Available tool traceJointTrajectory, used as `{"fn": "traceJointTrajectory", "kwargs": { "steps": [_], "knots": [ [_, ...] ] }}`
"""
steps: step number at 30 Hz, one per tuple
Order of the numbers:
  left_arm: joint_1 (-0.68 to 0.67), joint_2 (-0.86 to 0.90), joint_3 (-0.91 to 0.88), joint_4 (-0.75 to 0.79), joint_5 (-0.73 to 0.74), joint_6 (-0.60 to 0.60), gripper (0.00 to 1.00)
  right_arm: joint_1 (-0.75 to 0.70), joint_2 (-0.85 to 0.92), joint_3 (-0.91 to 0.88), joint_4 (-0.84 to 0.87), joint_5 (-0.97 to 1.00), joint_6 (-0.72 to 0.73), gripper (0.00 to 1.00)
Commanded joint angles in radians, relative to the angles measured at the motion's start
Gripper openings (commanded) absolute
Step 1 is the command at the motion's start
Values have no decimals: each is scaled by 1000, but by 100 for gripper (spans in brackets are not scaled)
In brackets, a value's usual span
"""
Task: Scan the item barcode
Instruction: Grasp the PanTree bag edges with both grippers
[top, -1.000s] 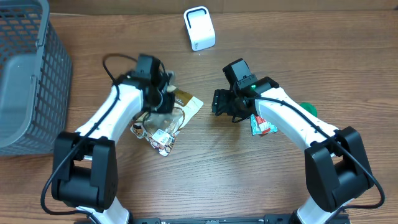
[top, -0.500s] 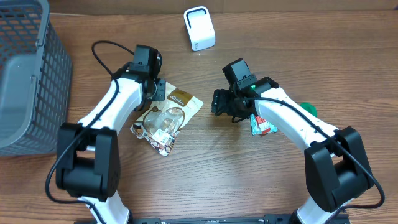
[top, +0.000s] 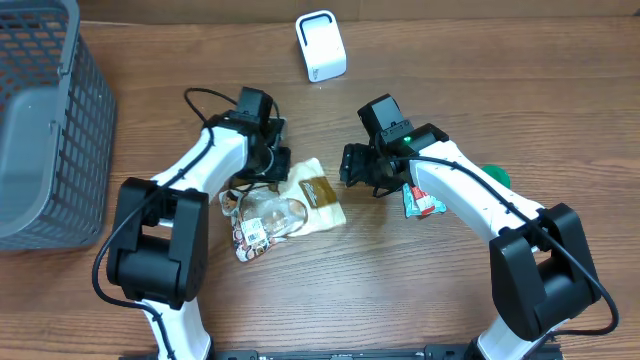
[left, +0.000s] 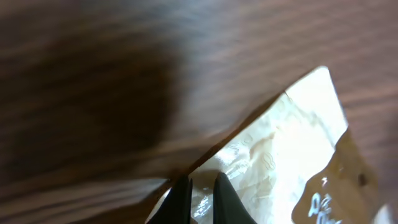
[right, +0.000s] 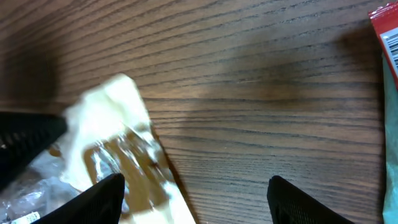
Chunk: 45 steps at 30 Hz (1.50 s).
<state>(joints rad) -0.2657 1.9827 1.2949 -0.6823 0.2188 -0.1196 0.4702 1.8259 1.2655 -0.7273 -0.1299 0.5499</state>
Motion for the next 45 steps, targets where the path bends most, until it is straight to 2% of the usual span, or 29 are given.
{"fn": "traceJointTrajectory", "kwargs": {
  "steps": [1, 4, 8, 14, 19, 23, 26, 36, 45],
  "knots": [
    [-16, -2, 10, -3, 63, 23, 7, -1, 4, -3, -5, 6, 0, 78],
    [-9, -41, 63, -44, 58, -17, 7, -1, 4, -3, -12, 6, 0, 83],
    [11, -123, 152, -164, 0, -64, 12, 0, 4, -3, -31, 5, 0, 88],
    [32, -252, 202, -362, -99, -155, 19, 1, 4, -3, -26, -45, 0, 88],
    [32, -257, 179, -517, -144, -184, 22, 11, 4, -3, -14, -74, 0, 88],
    [32, -253, 90, -488, -208, -228, 29, 42, 4, -3, -4, -73, -13, 88],
    [35, -253, 1, -403, -279, -255, 35, 75, 4, -3, 12, -69, -34, 88],
    [66, -252, -162, -251, -215, -243, 38, 149, 5, -3, 41, 6, -34, 88],
    [67, -252, -287, -118, -216, -243, 37, 154, 5, -3, 46, 6, -34, 89]
  ]
}}
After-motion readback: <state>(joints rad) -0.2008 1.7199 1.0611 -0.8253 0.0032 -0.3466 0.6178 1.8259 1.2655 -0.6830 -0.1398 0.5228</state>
